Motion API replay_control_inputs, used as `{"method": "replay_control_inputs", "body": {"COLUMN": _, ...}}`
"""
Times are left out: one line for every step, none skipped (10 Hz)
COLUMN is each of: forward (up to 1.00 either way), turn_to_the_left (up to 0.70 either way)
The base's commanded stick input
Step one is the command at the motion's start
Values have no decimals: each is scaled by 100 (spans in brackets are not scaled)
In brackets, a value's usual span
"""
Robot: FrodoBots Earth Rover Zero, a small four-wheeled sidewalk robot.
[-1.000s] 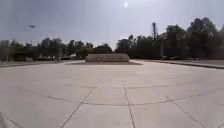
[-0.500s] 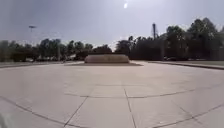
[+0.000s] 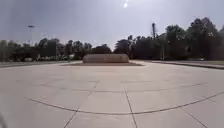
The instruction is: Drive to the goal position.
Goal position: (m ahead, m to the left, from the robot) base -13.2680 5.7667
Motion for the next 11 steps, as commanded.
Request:
{"method": "replay_control_inputs", "body": {"forward": 100, "turn_to_the_left": 19}}
{"method": "replay_control_inputs", "body": {"forward": 100, "turn_to_the_left": 34}}
{"method": "replay_control_inputs", "body": {"forward": 100, "turn_to_the_left": 40}}
{"method": "replay_control_inputs", "body": {"forward": 100, "turn_to_the_left": 2}}
{"method": "replay_control_inputs", "body": {"forward": 100, "turn_to_the_left": 0}}
{"method": "replay_control_inputs", "body": {"forward": 100, "turn_to_the_left": 0}}
{"method": "replay_control_inputs", "body": {"forward": 100, "turn_to_the_left": 0}}
{"method": "replay_control_inputs", "body": {"forward": 100, "turn_to_the_left": 0}}
{"method": "replay_control_inputs", "body": {"forward": 100, "turn_to_the_left": 15}}
{"method": "replay_control_inputs", "body": {"forward": 100, "turn_to_the_left": 38}}
{"method": "replay_control_inputs", "body": {"forward": 100, "turn_to_the_left": 28}}
